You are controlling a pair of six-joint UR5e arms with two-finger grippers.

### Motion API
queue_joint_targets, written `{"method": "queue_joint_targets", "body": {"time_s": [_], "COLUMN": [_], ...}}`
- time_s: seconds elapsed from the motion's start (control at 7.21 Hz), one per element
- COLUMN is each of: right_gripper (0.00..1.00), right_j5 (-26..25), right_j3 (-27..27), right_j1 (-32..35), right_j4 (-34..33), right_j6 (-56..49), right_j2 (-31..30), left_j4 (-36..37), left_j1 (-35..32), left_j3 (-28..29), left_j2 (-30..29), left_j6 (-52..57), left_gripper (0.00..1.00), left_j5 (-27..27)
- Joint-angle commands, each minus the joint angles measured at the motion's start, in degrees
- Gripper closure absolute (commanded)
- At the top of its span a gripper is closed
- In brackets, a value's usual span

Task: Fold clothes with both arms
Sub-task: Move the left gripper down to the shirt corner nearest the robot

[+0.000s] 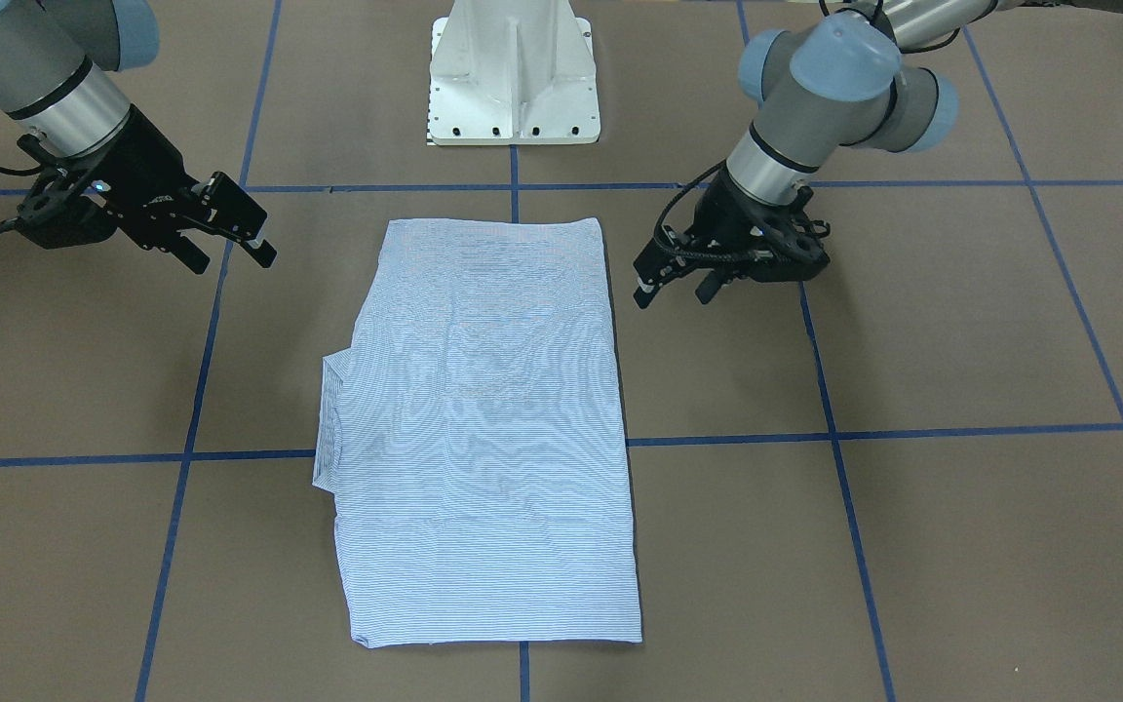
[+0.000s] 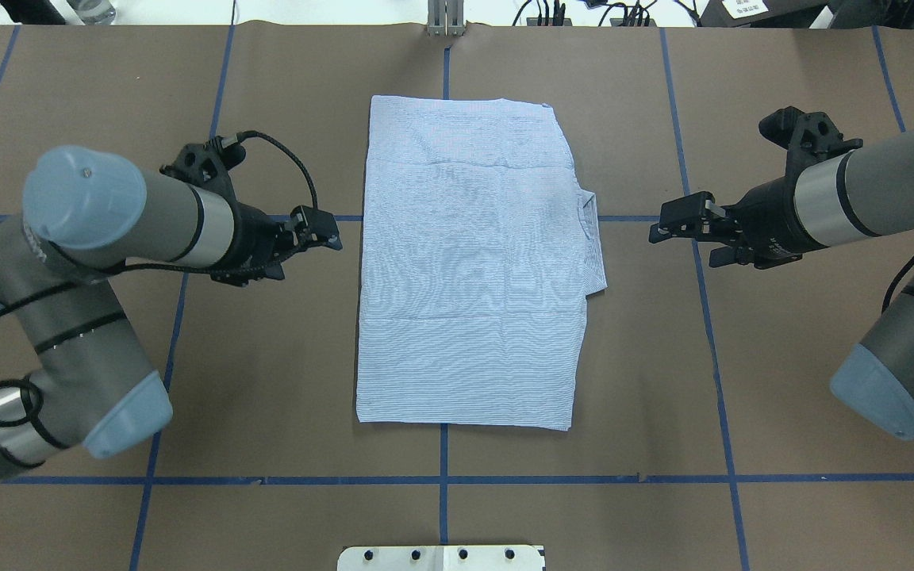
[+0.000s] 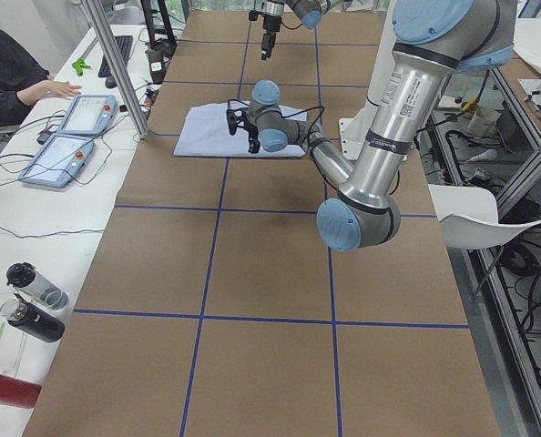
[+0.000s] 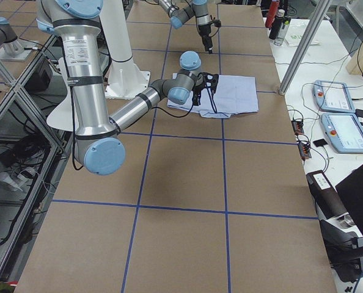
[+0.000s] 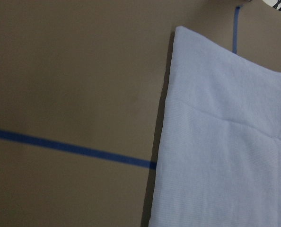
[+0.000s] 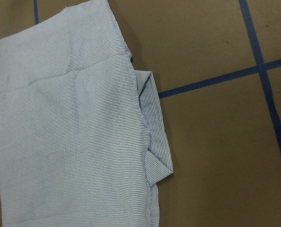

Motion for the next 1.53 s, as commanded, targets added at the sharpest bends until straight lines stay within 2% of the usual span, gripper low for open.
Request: {"method": "queue_joint_targets", "body": {"time_s": [0.0, 0.14, 0.55, 0.83, 1.25, 1.39], "right_gripper": [0.0, 0.0, 0.0, 0.0, 0.0, 0.0], "right_j5": [0.41, 1.02, 1.29, 1.29, 1.38, 1.38], "right_j3": [0.12, 0.21, 0.12, 0.03, 0.03, 0.12], "right_j1": [-0.1, -0.1, -0.1, -0.1, -0.1, -0.1], "right_j4": [0.03, 0.2, 0.12, 0.12, 0.12, 0.12], "right_j6": [-0.02, 0.06, 0.07, 0.07, 0.07, 0.07], "right_j2": [-0.74, -0.83, -0.74, -0.74, -0.83, -0.74], "left_j4": [-1.51, -1.43, -0.99, -0.9, -0.9, -0.9], "left_j1": [11.78, 16.08, 17.36, 17.36, 17.36, 17.36], "left_j3": [-1.06, -0.53, 2.54, 2.64, 2.64, 2.64], "left_j2": [0.97, 0.97, 0.28, 0.36, 0.27, 0.18], "left_j6": [-13.59, -17.65, -18.04, -17.96, -17.96, -17.96], "left_gripper": [0.01, 0.03, 0.06, 0.19, 0.29, 0.3], "left_j5": [8.83, 12.34, 13.08, 13.08, 12.99, 12.99]}}
